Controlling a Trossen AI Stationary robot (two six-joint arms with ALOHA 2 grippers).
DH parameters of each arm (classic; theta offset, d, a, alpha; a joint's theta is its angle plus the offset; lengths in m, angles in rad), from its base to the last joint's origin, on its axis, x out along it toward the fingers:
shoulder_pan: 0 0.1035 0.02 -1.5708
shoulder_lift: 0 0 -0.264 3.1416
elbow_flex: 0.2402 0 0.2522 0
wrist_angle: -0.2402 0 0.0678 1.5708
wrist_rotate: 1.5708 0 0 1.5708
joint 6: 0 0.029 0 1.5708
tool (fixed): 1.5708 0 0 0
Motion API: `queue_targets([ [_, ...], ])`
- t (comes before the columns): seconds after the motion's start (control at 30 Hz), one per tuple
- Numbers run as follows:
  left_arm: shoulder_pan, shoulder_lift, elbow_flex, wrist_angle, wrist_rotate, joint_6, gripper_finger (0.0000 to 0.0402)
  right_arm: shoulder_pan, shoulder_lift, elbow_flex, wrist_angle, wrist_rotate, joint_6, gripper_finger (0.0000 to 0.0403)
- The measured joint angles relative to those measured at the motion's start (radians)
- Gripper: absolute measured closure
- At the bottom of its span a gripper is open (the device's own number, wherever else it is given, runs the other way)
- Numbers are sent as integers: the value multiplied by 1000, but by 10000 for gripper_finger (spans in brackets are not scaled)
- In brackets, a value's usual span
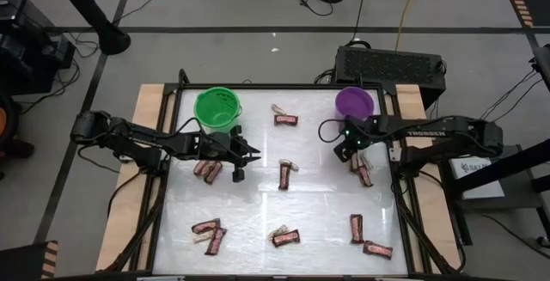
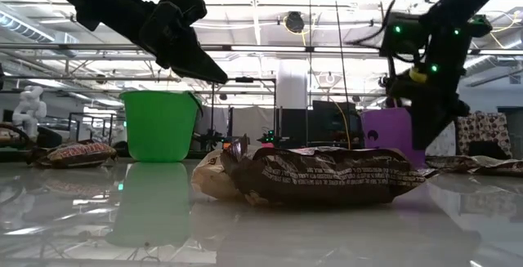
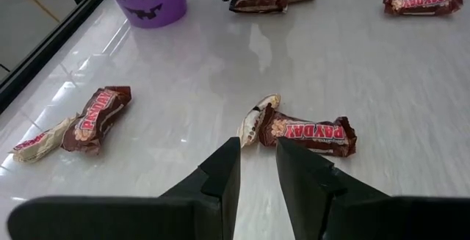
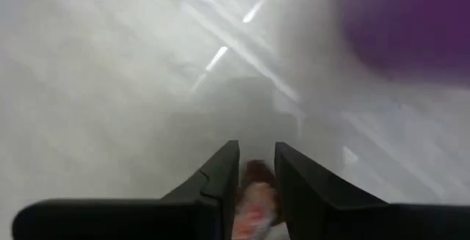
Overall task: Sort candy by brand, put in halloween buckets
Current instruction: Put the brown chocolate bar into the purple bucket
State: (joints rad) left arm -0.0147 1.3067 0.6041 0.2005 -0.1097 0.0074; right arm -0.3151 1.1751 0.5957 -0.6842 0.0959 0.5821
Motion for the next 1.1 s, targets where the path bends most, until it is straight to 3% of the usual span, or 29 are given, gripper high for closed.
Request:
queue_targets([
  [0.57, 0, 0, 0, 0, 0, -2, 304, 218, 0, 22, -29, -181, 158, 321],
  [0.8, 0, 0, 0, 0, 0, -1, 304, 315, -1, 115, -291, -203, 367, 321],
  [1.1, 0, 0, 0, 2, 0, 33, 304, 479, 22, 120, -501, -223, 554, 317],
])
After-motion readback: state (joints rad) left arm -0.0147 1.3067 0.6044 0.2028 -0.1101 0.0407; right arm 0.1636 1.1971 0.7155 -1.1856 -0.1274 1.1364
